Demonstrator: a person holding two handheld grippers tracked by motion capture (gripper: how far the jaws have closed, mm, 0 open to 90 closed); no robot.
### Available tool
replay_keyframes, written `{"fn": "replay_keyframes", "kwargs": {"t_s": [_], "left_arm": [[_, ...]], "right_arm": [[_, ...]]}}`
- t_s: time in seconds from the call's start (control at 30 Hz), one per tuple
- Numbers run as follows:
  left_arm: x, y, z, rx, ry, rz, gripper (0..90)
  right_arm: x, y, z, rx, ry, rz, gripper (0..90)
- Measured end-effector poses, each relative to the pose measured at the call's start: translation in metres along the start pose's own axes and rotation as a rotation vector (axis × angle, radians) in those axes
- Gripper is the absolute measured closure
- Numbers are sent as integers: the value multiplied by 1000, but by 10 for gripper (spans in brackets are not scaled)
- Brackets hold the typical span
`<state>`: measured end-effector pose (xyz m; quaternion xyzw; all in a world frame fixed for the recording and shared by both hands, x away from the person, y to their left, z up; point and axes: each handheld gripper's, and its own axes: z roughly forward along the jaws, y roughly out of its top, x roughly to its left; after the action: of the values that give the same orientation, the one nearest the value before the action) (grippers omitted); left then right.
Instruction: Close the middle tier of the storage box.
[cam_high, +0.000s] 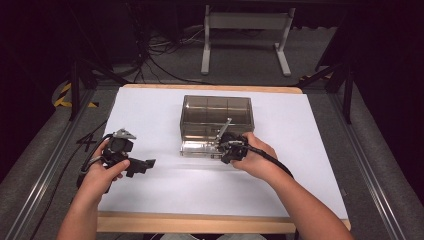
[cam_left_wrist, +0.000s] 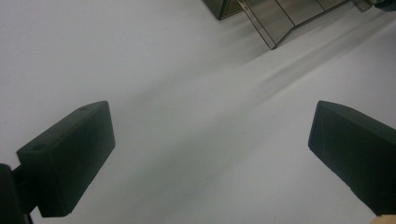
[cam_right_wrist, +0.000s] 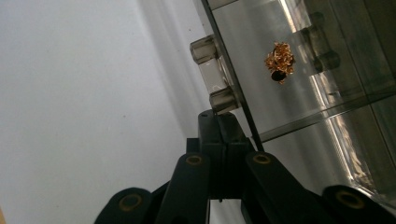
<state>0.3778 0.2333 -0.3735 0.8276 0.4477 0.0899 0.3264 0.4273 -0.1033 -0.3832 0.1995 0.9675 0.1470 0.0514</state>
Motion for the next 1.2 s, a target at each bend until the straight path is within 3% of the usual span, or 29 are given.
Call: {"fn": "replay_keyframes", "kwargs": {"t_s": [1.2], "left_arm": [[0,0,0,2,-1,2,12]], "right_arm": [[-20,2,-8,-87,-77,64,900]]}}
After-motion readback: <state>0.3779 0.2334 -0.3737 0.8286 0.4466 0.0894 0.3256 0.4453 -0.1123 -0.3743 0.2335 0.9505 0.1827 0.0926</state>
